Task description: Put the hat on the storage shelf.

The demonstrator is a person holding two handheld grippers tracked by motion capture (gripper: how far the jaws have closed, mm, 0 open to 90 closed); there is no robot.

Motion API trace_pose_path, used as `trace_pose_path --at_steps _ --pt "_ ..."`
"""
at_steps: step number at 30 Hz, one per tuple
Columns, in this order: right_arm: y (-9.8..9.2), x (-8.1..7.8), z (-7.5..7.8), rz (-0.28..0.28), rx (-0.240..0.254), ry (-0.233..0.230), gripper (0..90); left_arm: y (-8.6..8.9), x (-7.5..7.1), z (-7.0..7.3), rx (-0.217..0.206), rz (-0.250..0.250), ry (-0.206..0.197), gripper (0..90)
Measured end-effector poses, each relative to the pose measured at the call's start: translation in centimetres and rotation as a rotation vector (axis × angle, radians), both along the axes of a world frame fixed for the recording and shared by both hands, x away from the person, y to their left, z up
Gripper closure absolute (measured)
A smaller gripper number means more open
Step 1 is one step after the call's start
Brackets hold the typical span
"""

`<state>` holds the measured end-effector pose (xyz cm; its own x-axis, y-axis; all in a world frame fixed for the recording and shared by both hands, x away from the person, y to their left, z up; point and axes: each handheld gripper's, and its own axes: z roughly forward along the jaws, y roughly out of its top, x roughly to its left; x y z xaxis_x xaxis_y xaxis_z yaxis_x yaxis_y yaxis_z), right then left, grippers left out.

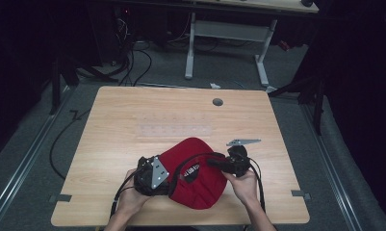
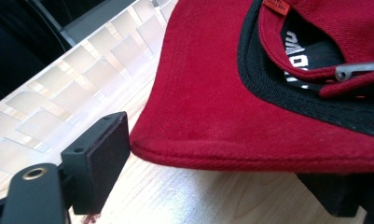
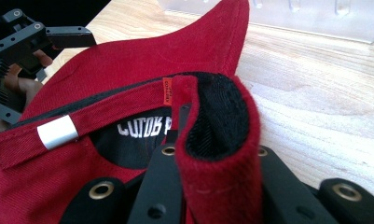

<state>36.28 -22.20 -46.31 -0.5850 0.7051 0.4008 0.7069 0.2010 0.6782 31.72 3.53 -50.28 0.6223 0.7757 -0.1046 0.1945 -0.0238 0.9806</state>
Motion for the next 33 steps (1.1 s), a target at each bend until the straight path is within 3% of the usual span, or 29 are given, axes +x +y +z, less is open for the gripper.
trace_pose_path --at_steps 4,7,12,15,17,21,27,33 --pt "0.0 0.0 0.0 0.002 0.012 0.013 84.0 0.0 -0.1 0.0 0.016 -0.005 -0.014 20.6" --pt "0.0 0.0 0.1 0.005 0.028 0.023 83.8 -0.2 -0.4 0.0 0.038 -0.025 -0.028 30.9" --pt "-0.1 0.0 0.3 0.011 0.043 0.028 83.6 -0.5 -0.4 0.1 0.072 -0.041 -0.028 39.4" --pt "-0.2 0.0 0.2 0.025 0.058 0.034 83.1 -0.2 -0.2 0.3 0.051 -0.042 -0.008 45.9" --pt "-0.3 0.0 0.1 0.030 0.078 0.035 82.8 0.2 0.1 0.7 0.008 -0.049 0.033 49.8" --pt "-0.3 -0.1 -0.1 0.036 0.096 0.031 81.5 0.3 -0.2 0.8 0.032 -0.083 0.059 56.3" --pt "-0.5 0.1 0.0 0.043 0.133 0.006 75.2 0.6 -0.4 1.2 0.006 -0.147 0.131 67.7" --pt "-0.6 0.1 0.1 0.011 0.150 -0.029 62.3 0.4 -0.8 1.6 0.021 -0.177 0.145 75.9"
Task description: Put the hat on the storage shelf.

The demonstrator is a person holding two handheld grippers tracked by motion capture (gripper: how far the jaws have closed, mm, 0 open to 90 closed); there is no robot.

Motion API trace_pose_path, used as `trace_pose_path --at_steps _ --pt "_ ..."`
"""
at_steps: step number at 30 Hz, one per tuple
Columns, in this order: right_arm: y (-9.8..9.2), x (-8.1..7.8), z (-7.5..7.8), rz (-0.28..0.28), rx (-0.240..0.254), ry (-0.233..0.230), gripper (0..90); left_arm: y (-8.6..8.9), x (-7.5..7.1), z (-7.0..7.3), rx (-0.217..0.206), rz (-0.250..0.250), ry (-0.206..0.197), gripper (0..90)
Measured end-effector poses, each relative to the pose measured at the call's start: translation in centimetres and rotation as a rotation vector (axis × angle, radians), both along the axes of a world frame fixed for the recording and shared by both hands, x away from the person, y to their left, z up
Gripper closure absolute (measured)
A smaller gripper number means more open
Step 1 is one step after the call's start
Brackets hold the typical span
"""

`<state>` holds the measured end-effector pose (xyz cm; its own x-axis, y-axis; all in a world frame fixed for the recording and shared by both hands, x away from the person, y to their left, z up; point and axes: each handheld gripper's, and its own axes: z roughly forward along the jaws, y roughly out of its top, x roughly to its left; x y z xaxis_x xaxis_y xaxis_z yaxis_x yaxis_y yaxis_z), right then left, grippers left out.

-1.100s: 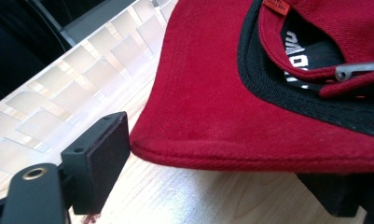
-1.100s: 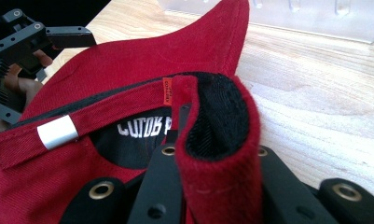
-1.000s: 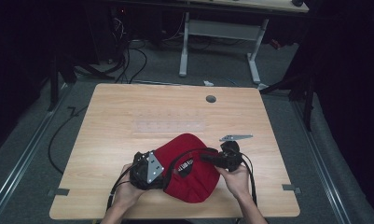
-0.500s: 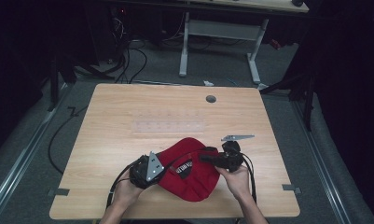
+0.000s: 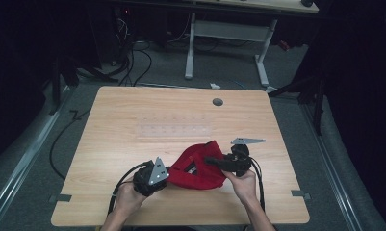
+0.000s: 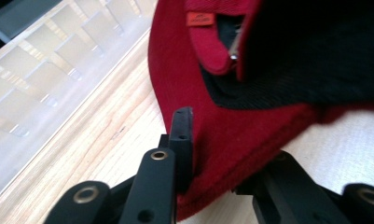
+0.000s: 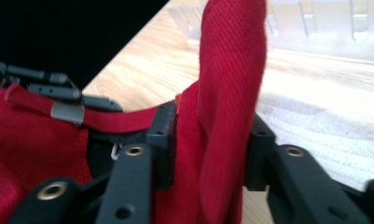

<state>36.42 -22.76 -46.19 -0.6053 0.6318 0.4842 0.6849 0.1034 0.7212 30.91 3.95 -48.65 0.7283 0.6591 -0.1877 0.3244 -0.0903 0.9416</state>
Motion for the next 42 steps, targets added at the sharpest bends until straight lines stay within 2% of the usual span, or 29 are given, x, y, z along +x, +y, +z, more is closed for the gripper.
trace_pose_path --at_steps 3,7,9,11,14,16,17,19,21,23,25,29,30,32,35,38,40,42 --pt "-0.6 0.1 0.3 -0.010 0.029 -0.014 57.0 0.2 -0.3 0.0 0.020 -0.012 0.002 78.4" --pt "-1.9 0.0 1.3 -0.048 0.059 -0.056 51.0 0.5 -0.4 0.5 -0.002 -0.016 -0.002 83.7" --pt "-2.2 0.0 1.8 -0.064 0.065 -0.071 49.8 0.4 -0.5 0.6 0.021 -0.031 -0.015 84.6" --pt "-2.3 -0.2 2.3 -0.082 0.037 -0.115 47.8 0.3 -0.6 0.6 0.023 -0.034 -0.016 85.1" --pt "-2.9 -0.5 2.7 -0.114 0.061 -0.151 45.4 0.7 -0.4 0.8 0.010 -0.028 -0.007 85.3" --pt "-3.5 -0.7 3.0 -0.145 0.091 -0.178 44.5 0.9 -0.3 0.9 0.016 -0.034 0.000 85.5" --pt "-3.6 -0.8 3.1 -0.154 0.090 -0.188 44.0 1.1 -0.2 1.1 0.019 -0.031 0.004 85.5" --pt "-3.7 -0.9 3.3 -0.175 0.068 -0.215 43.7 1.5 0.2 1.3 0.009 -0.016 0.017 85.5" --pt "-3.9 -1.0 3.3 -0.193 0.061 -0.234 42.8 2.0 0.5 1.5 -0.027 0.010 0.034 85.5" --pt "-4.1 -1.1 2.9 -0.205 0.050 -0.232 42.0 2.6 0.7 1.6 -0.062 0.027 0.054 85.5" --pt "-4.2 -1.1 2.2 -0.210 0.015 -0.224 41.4 3.3 0.8 1.7 -0.089 0.049 0.073 85.5" --pt "-4.1 -1.1 0.1 -0.232 -0.117 -0.219 40.9 4.2 1.1 2.4 -0.151 0.089 0.097 85.5" --pt "-4.1 -1.1 -0.4 -0.236 -0.138 -0.213 41.0 4.5 1.2 2.6 -0.169 0.096 0.100 85.5" --pt "-4.3 -1.0 -1.9 -0.254 -0.197 -0.189 40.7 5.0 1.5 3.1 -0.211 0.114 0.109 85.4" --pt "-4.6 -1.0 -3.7 -0.285 -0.279 -0.146 41.6 5.5 2.2 3.6 -0.244 0.135 0.115 85.4" --pt "-5.0 -1.0 -5.0 -0.319 -0.331 -0.117 42.0 6.0 2.7 4.2 -0.283 0.150 0.129 85.4" --pt "-5.0 -1.0 -5.7 -0.332 -0.380 -0.113 41.7 6.2 3.1 4.5 -0.305 0.166 0.133 85.3" --pt "-5.0 -1.1 -6.0 -0.349 -0.417 -0.111 41.2 6.5 3.6 5.2 -0.325 0.188 0.153 85.4"
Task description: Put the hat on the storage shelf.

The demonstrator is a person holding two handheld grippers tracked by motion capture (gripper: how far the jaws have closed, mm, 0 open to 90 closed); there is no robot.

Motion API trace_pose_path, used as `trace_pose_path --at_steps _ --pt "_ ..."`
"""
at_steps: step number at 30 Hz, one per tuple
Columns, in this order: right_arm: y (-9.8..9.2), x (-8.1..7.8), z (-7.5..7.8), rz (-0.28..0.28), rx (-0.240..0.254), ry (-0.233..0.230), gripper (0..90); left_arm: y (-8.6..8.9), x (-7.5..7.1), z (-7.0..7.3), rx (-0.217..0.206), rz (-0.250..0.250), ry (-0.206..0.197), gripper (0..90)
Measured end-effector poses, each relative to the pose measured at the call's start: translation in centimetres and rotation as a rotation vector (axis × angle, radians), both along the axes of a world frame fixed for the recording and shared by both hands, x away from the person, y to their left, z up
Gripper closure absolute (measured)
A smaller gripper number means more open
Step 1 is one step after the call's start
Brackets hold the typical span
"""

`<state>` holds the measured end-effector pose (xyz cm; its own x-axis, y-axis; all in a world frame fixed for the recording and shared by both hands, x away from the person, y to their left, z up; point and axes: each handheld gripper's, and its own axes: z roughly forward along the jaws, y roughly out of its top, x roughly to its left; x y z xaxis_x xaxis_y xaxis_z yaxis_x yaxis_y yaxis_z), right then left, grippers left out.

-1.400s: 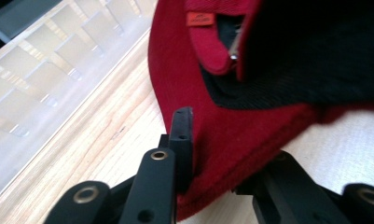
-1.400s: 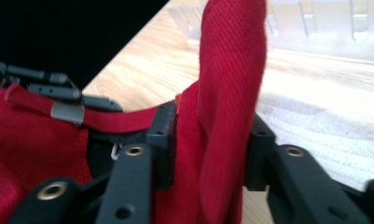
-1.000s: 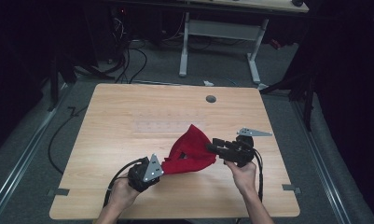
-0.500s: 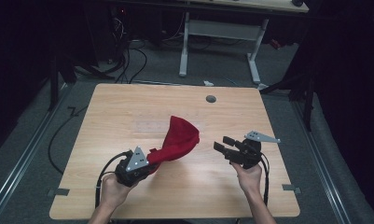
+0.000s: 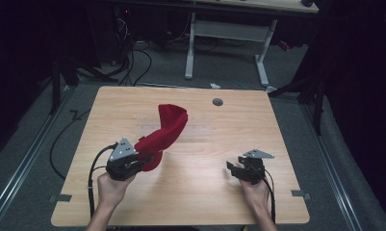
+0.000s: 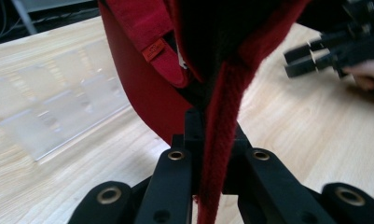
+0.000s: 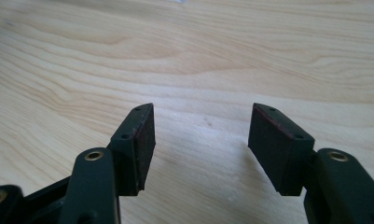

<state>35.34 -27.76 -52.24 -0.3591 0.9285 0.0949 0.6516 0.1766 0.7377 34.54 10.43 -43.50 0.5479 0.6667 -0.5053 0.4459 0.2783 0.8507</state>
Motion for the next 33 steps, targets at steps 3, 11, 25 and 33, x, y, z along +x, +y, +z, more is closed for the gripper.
trace_pose_path --at_steps 3,11,25,33 --pt "-0.1 -0.3 -0.2 -0.017 -0.031 -0.012 40.2 0.4 0.6 0.9 -0.025 0.001 -0.010 85.3" --pt "-0.2 -0.4 -0.8 -0.033 -0.099 -0.019 40.5 0.9 2.2 1.6 -0.063 0.025 -0.009 85.3" --pt "0.0 -0.5 -0.8 -0.031 -0.113 -0.022 40.2 1.5 5.3 3.3 -0.092 0.070 -0.015 85.3" --pt "0.0 -0.6 -0.8 -0.027 -0.113 -0.023 39.6 1.6 7.6 3.6 -0.128 0.105 -0.005 85.3"
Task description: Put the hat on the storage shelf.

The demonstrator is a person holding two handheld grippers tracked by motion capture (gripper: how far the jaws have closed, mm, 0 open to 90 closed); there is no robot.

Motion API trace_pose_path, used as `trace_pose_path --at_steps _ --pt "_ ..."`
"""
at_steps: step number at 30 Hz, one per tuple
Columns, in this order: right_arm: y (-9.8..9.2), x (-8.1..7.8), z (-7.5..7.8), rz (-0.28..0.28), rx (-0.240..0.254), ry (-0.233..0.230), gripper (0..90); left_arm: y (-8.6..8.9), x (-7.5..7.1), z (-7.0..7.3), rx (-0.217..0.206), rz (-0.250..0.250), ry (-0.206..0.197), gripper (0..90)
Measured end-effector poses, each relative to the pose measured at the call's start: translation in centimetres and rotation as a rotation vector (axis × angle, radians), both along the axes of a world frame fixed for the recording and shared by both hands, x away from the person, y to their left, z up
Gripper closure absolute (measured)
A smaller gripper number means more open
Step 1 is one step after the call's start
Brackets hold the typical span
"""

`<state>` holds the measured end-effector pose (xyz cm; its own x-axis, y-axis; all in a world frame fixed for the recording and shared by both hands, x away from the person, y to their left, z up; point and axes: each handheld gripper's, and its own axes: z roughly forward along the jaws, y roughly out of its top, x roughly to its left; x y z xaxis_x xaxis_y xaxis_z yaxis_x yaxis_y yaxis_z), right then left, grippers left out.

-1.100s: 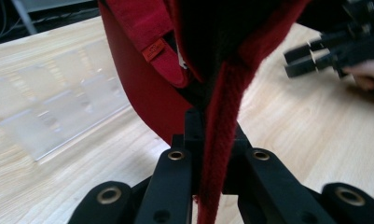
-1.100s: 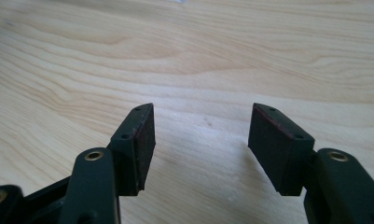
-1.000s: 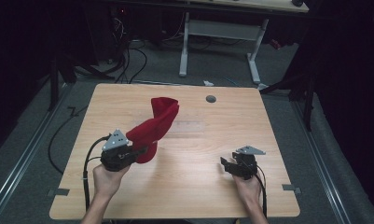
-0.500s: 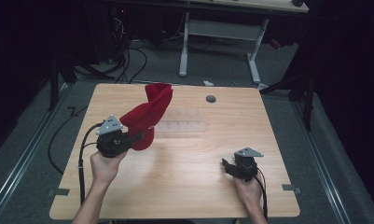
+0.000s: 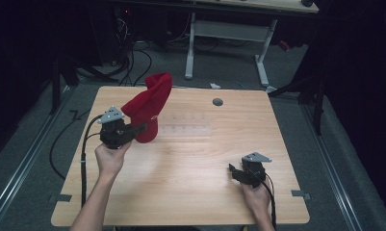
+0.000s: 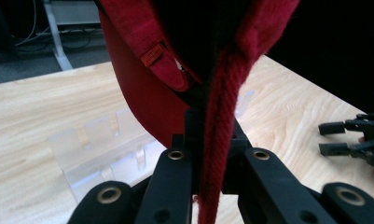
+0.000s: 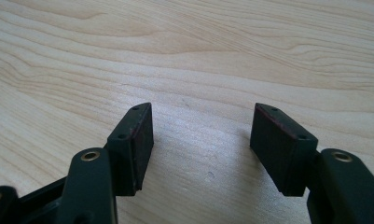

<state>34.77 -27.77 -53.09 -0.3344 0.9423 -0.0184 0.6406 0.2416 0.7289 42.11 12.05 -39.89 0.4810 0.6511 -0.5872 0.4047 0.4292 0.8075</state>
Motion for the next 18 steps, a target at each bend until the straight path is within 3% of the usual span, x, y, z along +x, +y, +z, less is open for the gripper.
trace_pose_path --at_steps 7,10,18 --pt "0.0 0.0 0.0 0.002 -0.001 0.001 39.0 -0.3 1.5 0.9 0.003 0.020 -0.044 85.3" --pt "0.0 0.0 0.0 0.003 -0.002 0.001 38.8 -0.4 2.2 0.9 0.041 0.044 -0.059 85.3" --pt "0.1 0.0 0.0 0.003 0.001 0.003 38.0 0.5 3.7 0.0 0.084 0.108 -0.086 85.3"
